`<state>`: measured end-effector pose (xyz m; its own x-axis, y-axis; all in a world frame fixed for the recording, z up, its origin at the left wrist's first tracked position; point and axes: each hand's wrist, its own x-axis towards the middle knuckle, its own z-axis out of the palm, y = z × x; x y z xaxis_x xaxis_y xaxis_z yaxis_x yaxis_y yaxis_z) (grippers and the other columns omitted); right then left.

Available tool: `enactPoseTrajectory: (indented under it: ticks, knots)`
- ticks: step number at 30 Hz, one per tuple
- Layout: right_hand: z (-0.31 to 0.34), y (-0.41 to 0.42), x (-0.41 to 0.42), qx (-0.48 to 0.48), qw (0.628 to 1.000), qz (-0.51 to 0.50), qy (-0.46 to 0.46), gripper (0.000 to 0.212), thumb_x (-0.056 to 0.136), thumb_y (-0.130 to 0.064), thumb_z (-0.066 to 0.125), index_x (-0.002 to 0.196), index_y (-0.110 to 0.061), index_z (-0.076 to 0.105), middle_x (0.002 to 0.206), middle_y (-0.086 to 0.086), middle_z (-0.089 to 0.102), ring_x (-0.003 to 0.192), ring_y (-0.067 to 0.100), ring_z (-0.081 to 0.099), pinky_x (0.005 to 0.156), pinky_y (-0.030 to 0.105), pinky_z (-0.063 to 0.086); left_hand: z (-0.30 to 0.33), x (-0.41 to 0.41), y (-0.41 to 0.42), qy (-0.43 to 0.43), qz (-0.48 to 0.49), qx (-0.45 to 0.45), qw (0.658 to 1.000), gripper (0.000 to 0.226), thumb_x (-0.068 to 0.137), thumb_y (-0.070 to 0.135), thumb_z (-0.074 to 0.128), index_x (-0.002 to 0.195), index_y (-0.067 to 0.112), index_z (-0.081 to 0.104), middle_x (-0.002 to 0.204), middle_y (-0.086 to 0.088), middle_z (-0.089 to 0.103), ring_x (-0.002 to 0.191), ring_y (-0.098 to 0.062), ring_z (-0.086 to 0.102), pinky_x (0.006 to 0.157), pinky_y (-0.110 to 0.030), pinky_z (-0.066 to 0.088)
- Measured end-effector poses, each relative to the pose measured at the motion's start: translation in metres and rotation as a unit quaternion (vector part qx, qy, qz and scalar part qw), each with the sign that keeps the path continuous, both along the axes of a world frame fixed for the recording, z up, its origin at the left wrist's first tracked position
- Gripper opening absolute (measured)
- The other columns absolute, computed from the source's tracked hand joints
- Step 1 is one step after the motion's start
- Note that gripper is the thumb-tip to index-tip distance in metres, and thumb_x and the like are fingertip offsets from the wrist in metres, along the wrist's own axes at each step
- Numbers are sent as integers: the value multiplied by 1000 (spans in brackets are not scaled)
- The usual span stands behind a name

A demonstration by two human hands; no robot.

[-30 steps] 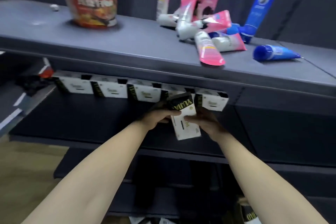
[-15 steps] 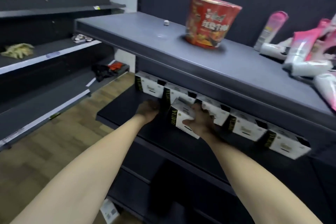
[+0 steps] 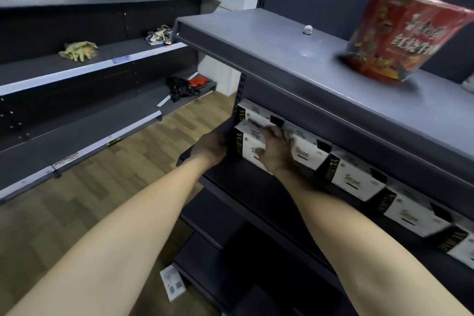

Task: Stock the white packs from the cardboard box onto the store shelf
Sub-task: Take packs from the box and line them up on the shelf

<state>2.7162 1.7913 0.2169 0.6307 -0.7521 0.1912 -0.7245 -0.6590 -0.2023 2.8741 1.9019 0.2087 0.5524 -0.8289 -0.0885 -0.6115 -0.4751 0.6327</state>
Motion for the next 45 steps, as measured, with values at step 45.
enactPoseTrajectory:
  ticks: [45]
  knots:
    - [-14,12,-285,22,982,-174,-66,35,96,-12,52,130,-8,59,127,14,57,119,32,52,98,38,46,21,-250,-92,-83,-323,-67,940,16,93,20,54,108,15,59,107,-8,65,97,-30,63,78,-37,52]
